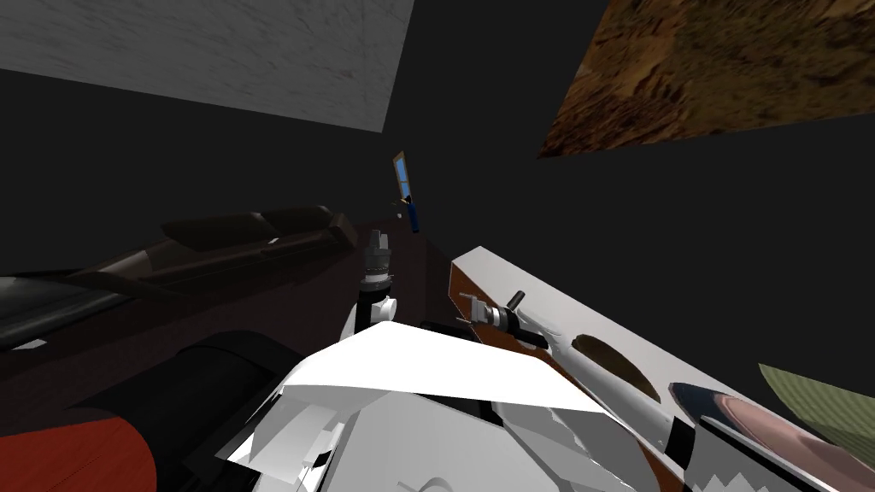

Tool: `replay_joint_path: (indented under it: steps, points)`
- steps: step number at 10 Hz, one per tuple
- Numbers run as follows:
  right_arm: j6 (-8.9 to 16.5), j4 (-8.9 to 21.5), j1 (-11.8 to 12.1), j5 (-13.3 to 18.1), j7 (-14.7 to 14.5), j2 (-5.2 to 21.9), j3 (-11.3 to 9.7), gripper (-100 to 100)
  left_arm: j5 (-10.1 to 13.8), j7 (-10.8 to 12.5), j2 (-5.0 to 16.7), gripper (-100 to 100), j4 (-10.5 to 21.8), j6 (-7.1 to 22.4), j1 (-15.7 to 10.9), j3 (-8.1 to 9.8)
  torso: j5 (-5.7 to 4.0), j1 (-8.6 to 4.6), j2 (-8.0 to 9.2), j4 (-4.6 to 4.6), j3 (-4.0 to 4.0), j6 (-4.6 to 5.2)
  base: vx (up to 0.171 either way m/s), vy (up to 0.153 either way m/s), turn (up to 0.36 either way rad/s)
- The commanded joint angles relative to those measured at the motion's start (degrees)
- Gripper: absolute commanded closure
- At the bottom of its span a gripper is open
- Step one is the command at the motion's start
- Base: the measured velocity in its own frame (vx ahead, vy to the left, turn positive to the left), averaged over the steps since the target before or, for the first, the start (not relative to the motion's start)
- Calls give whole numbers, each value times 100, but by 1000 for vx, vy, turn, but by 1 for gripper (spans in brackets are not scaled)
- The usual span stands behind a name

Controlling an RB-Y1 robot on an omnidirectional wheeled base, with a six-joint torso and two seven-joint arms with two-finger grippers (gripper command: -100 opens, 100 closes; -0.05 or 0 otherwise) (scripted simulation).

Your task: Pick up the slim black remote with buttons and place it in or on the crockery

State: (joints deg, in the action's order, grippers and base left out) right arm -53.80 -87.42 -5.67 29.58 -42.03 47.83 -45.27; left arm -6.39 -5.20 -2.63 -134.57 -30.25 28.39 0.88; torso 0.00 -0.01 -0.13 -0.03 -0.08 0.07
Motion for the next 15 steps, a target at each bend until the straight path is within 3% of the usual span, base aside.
replay_joint_path:
  steps: [1, 2, 4, 5, 6, 7, 8, 9, 10, 12, 14, 15]
  points:
    - [-31, 174, -38, 38, -60, -15, -67, -100, 0, 0, 0, 0, 0, 0, 0, 0, 0, 0, 0, 0, 0, 0, 8, -3, -19]
    - [-88, 367, -244, 254, -239, 173, -327, -100, 0, 0, 0, 0, 0, 0, 0, 0, 0, 0, 8, 2, 5, 0, 13, 0, 120]
    - [-88, 504, -244, 254, -239, 173, -327, -100, 0, 0, 0, 0, 0, 0, 0, 0, -1, -1, 6, 2, 4, 0, 18, -4, 44]
    - [-139, 738, -452, 466, -412, 355, -580, -100, 0, 0, 0, 0, 0, 0, 0, 0, -1, 0, 9, 2, 5, 1, 22, 0, 101]
    - [-139, 833, -452, 466, -412, 355, -580, -100, 0, 0, 0, 0, 0, 0, 0, 0, 0, 0, 6, 2, 4, -2, 22, -7, 95]
    - [-183, 1013, -662, 674, -578, 532, -821, -100, 0, 0, 0, 0, 0, 0, 0, 0, 0, -2, 5, 2, 3, -1, 29, -12, 130]
    - [-183, 1159, -662, 674, -578, 532, -826, -100, 0, 0, 0, 0, 0, 0, 0, 0, -1, -3, 3, 1, 2, -2, 24, -12, 73]
    - [-222, 1343, -869, 877, -737, 702, -1066, -100, 0, 0, 0, 0, 0, 0, 0, 0, -1, -4, 4, 1, 3, 1, 23, -14, 100]
    - [-222, 1478, -869, 877, -737, 702, -1066, -100, 0, 0, 0, 0, 0, 0, 0, 0, -1, -5, 3, 2, 2, -1, 17, -14, 71]
    - [-278, 1973, -1256, 1263, -1034, 1009, -1469, -100, 0, 0, 0, 0, 0, 0, 0, 0, -1, -5, 5, 2, 3, -1, 25, -19, 155]
    - [-278, 2092, -1270, 1265, -1034, 1024, -1518, -100, 0, 0, 0, 0, 0, 0, 0, 0, -3, -8, 5, 1, 3, 2, 16, -18, 14]
    - [-294, 2331, -1458, 1448, -1169, 1174, -1729, -100, 0, 0, 0, 0, 0, 0, 0, 0, -2, -3, 10, 2, 6, 2, 11, -12, 82]
